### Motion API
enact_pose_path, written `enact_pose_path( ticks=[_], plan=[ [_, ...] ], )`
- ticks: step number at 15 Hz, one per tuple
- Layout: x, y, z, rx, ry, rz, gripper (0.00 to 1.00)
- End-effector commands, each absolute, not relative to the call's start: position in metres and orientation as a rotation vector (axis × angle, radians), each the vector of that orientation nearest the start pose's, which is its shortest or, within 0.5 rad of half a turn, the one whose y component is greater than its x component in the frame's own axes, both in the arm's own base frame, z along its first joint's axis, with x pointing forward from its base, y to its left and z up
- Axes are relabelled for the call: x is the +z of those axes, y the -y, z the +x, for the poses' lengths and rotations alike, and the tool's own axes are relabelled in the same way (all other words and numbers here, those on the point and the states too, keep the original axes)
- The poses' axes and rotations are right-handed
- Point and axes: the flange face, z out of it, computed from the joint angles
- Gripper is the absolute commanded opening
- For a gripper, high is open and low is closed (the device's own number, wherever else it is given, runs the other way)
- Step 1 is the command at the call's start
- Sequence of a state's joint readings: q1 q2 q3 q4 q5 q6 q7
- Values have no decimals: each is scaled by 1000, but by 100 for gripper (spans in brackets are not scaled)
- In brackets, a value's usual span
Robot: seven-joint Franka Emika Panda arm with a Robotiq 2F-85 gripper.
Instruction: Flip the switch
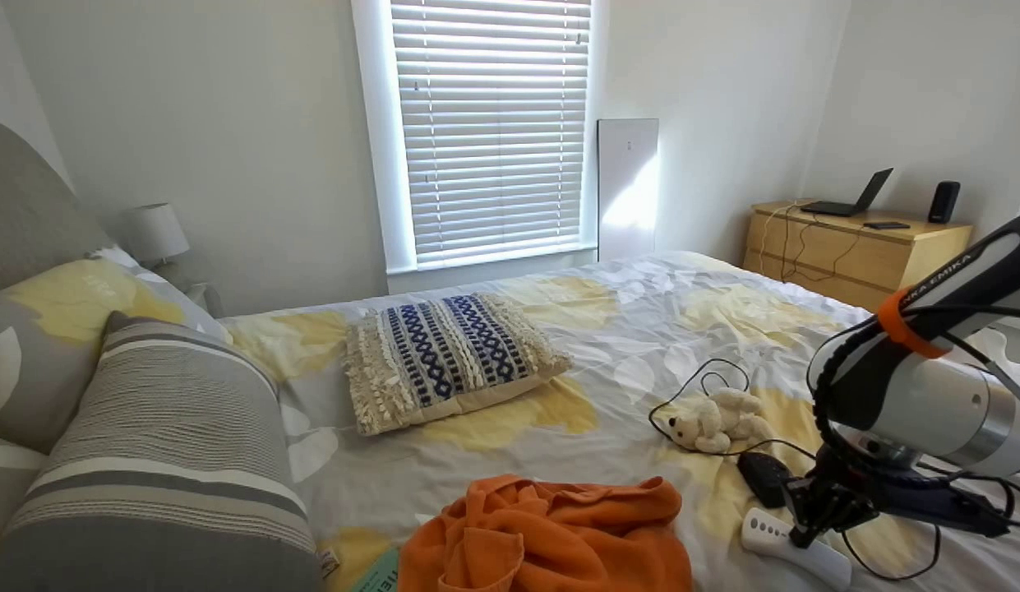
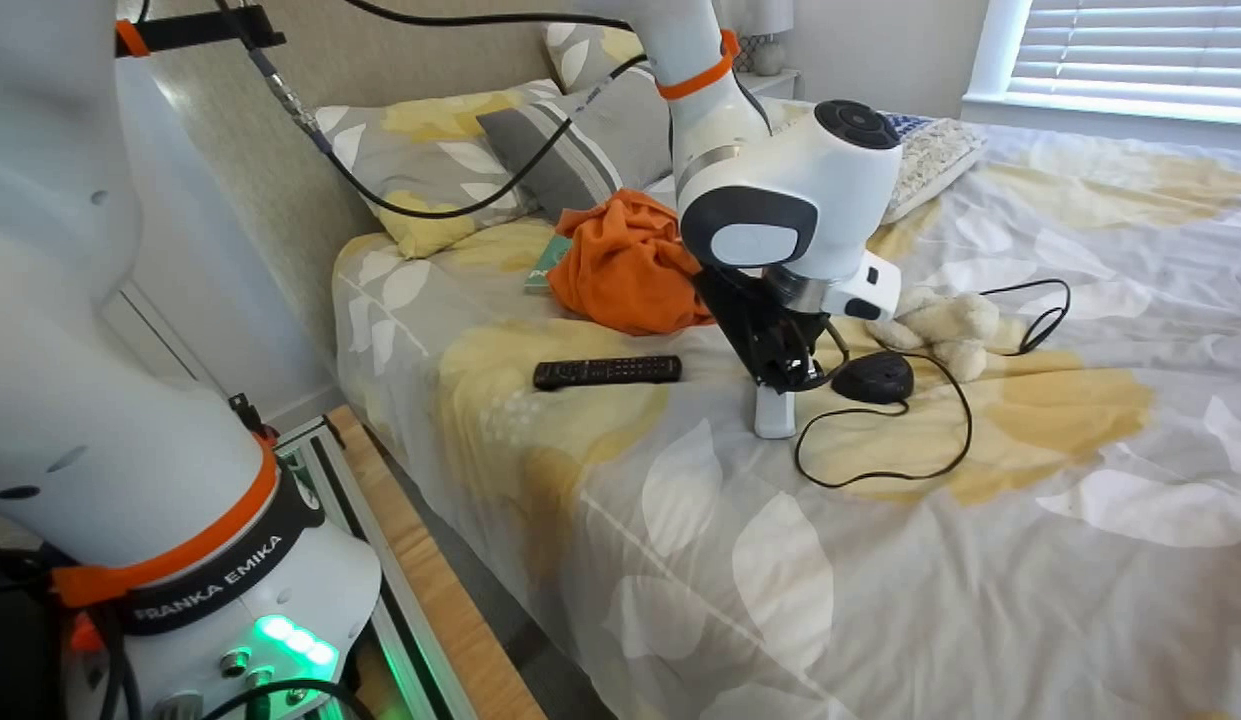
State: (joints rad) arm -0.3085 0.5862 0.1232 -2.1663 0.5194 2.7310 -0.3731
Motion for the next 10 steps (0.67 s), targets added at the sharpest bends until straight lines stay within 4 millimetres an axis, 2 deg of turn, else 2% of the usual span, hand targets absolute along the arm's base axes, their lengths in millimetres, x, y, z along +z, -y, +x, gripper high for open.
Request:
enact_pose_path(
  ticks=[1,6,10],
  plan=[
    [103,120,536,-28,-491,-2834,0],
    [77,133,531,-12,-516,-2867,0],
    [90,126,534,-18,-485,-2850,0]
  ],
)
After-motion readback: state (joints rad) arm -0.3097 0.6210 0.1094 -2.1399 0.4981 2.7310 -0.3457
